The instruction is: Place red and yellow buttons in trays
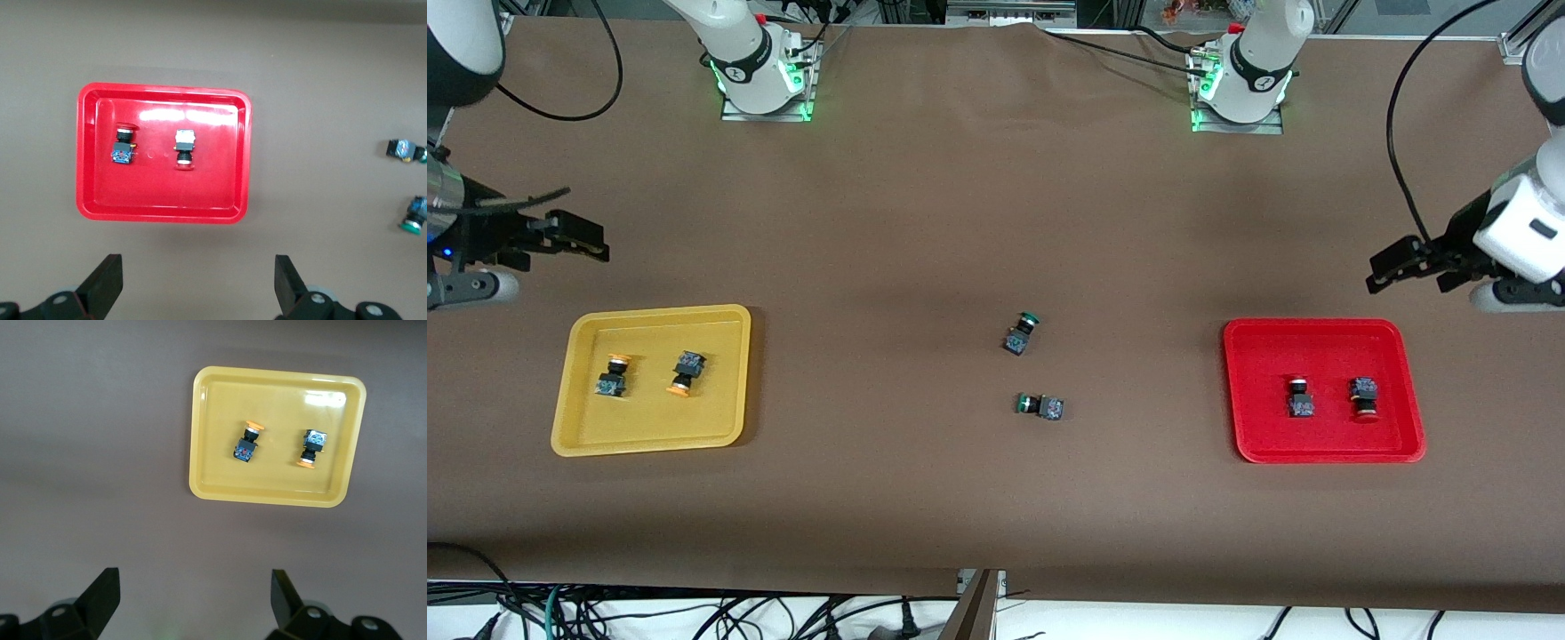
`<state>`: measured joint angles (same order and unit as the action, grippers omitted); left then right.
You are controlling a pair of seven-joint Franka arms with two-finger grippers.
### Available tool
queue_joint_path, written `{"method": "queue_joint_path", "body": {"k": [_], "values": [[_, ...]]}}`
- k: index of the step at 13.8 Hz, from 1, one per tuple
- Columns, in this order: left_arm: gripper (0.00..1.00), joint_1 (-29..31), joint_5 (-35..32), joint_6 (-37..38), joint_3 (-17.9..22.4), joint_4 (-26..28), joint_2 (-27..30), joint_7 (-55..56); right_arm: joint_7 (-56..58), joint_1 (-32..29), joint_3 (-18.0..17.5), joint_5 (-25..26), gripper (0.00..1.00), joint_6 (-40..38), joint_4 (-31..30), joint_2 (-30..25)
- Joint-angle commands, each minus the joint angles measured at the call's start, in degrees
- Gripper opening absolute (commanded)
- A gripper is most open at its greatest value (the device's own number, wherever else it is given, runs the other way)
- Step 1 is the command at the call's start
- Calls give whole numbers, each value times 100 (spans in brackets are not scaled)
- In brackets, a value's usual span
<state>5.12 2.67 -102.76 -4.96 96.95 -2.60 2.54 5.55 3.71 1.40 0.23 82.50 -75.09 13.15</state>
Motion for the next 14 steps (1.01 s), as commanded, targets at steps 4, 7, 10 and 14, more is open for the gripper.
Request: {"method": "queue_joint_path", "body": {"k": [4,7,10,14], "values": [[100,-273,59,431,20,290,682,-237,96,-116,-17,3,100,-163,-698,-1041],[100,-766,59,520,609,140,673,-237,104,-116,-131,108,100,-331,-973,-1236],[100,-855,23,529,733,-44,524,-237,122,-99,-105,162,100,-384,-850,-1043],[100,-785,23,547,742,-45,471,-386,122,-107,-105,179,100,-357,-832,-990]]}}
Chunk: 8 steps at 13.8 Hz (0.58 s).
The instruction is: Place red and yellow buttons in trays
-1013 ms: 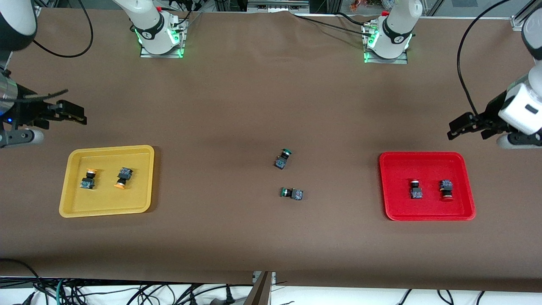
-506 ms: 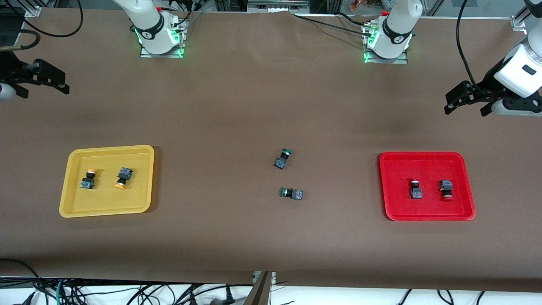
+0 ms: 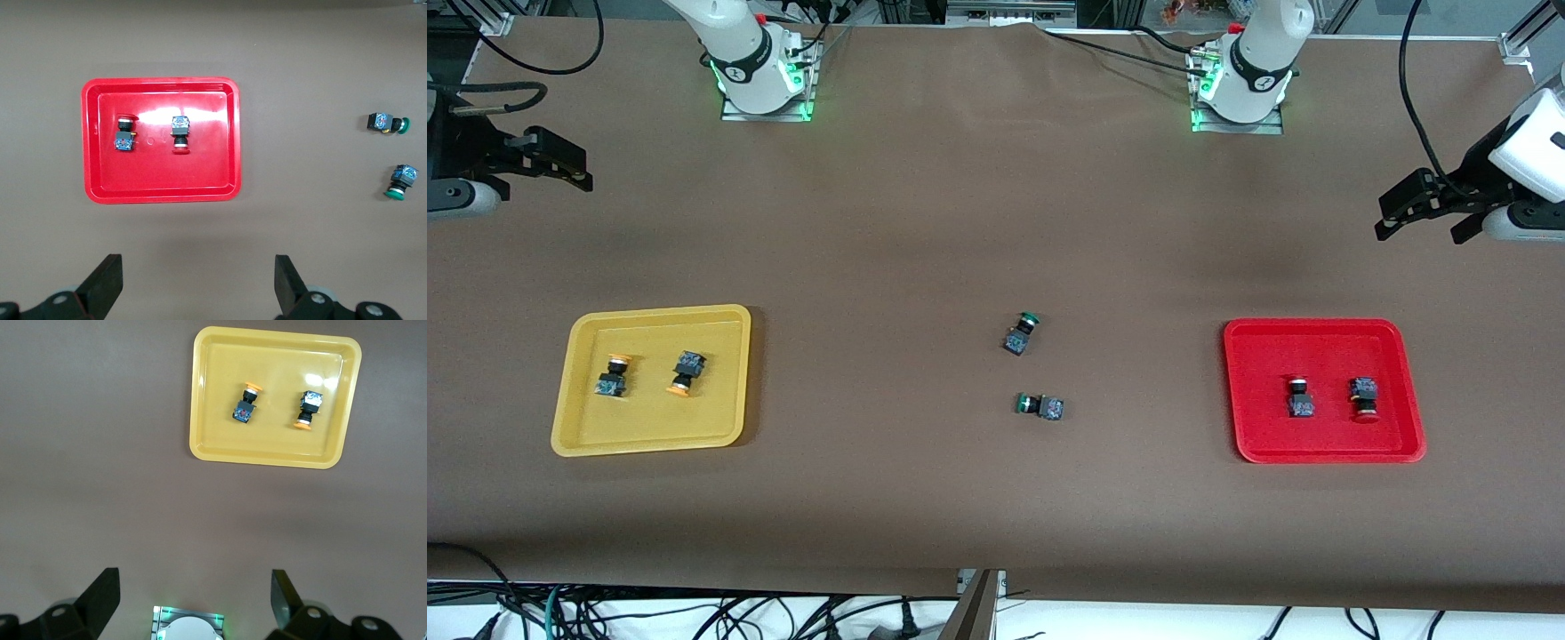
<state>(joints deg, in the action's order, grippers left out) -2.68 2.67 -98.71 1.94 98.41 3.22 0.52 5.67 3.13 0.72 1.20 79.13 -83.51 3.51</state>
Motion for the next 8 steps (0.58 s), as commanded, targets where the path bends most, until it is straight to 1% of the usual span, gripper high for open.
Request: {"method": "queue_joint_path", "body": {"k": [1,4,7,8], "values": [[100,-5,23,150,44,-199,-129,-175,101,-58,-37,82,100,-12,19,-26],[100,-5,-29,281,44,-278,-234,-174,101,-58,-28,99,100,-3,27,44],[100,-5,-126,877,44,-348,-278,-385,92,-41,-28,126,100,5,27,62],[100,-5,-135,949,35,-349,-269,-394,101,-49,-28,135,100,5,27,62]]}}
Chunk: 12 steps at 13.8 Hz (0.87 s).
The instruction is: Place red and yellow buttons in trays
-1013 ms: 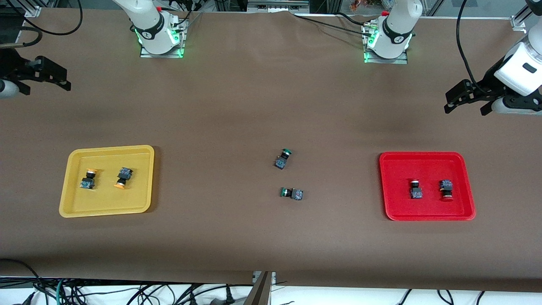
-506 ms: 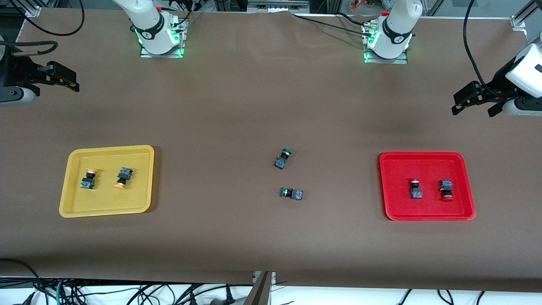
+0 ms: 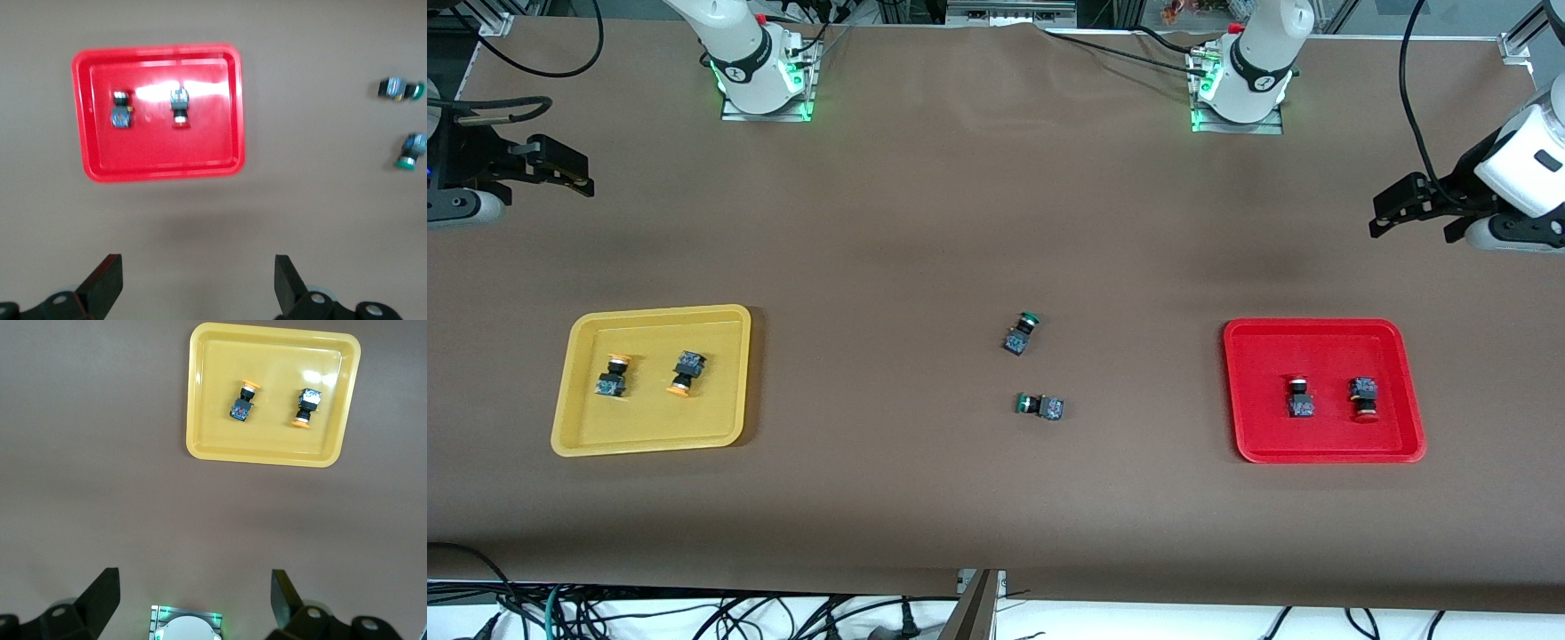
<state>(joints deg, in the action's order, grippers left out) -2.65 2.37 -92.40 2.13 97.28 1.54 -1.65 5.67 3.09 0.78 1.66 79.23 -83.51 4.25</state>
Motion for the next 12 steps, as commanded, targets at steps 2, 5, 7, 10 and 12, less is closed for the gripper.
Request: {"method": "queue_joint_path", "body": {"k": [2,5,7,10,12], "values": [[100,-8,-96,407,-2,-254,-83,-204,101,-37,-42,106,100,-4,27,-12],[100,-8,-105,565,-2,-377,-92,-213,101,-37,-34,159,100,-4,27,-12],[100,-8,-114,574,16,-377,-92,-213,101,-19,-34,168,100,-4,27,-12],[100,-16,-306,618,-10,-377,-92,-213,101,-45,-34,168,100,-4,27,-12],[100,-16,-307,618,-19,-377,-92,-213,101,-37,-34,168,100,-4,27,-12]]}}
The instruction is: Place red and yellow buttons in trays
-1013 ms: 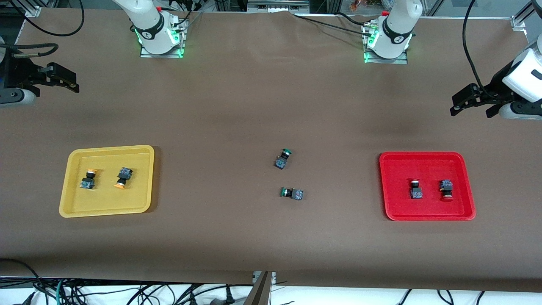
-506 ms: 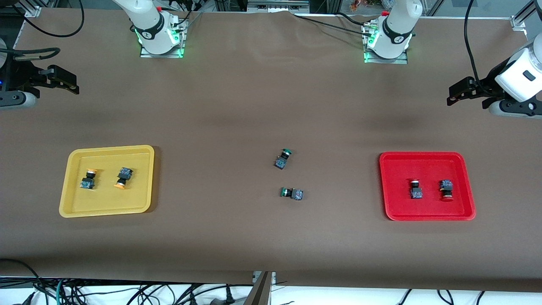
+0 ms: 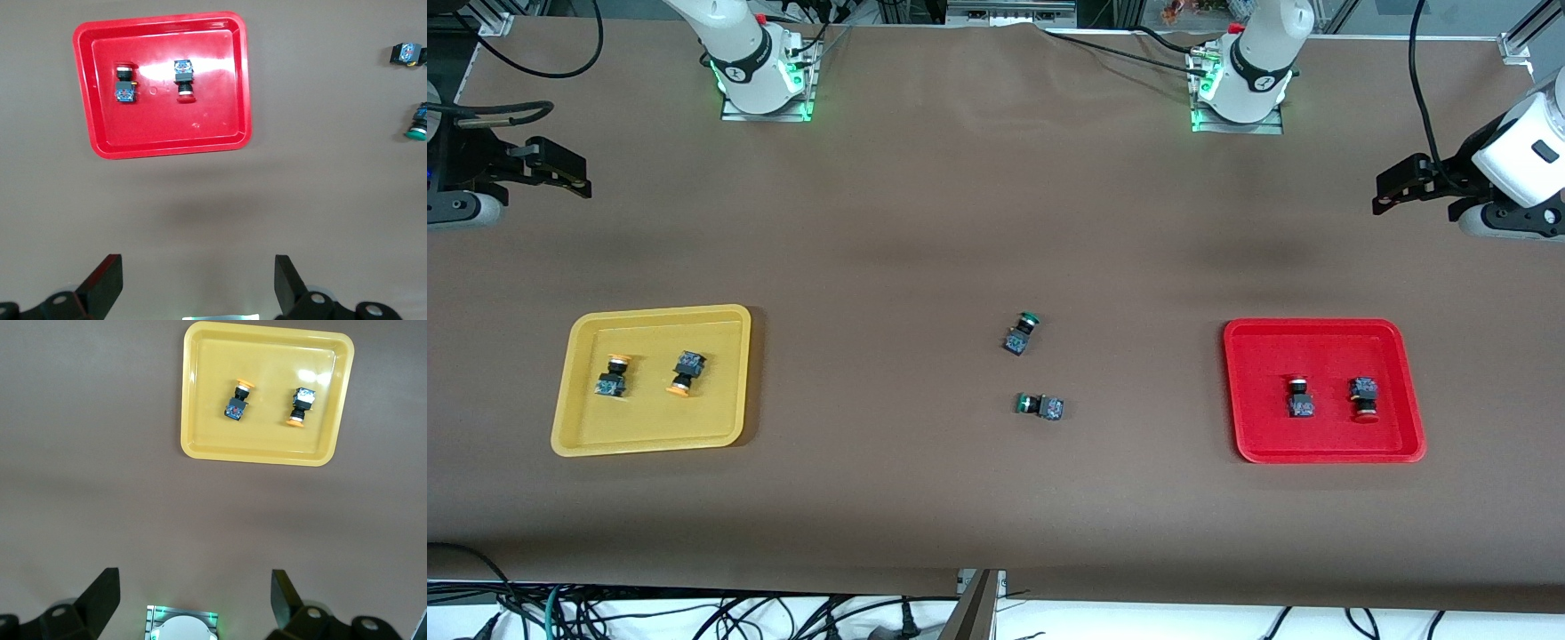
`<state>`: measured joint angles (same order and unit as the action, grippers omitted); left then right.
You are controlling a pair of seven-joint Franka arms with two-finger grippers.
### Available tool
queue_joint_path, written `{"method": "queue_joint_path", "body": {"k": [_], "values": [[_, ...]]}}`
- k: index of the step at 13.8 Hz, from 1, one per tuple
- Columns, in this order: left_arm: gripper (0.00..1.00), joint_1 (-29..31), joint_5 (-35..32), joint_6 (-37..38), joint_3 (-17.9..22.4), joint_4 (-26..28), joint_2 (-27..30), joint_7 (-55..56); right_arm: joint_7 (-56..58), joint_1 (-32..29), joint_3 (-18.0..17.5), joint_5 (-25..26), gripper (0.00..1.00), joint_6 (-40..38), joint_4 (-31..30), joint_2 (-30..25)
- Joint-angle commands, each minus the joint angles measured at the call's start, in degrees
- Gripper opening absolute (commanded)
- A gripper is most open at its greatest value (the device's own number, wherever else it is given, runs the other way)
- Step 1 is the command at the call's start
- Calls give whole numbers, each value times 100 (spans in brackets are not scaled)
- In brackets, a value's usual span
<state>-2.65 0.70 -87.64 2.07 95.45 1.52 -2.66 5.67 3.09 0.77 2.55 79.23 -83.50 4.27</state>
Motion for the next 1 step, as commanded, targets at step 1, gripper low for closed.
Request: {"method": "queue_joint_path", "body": {"k": [1], "values": [[100,-16,-140,142,-14,-193,-91,-112,101,-37,-33,79,100,-4,27,-14]]}}
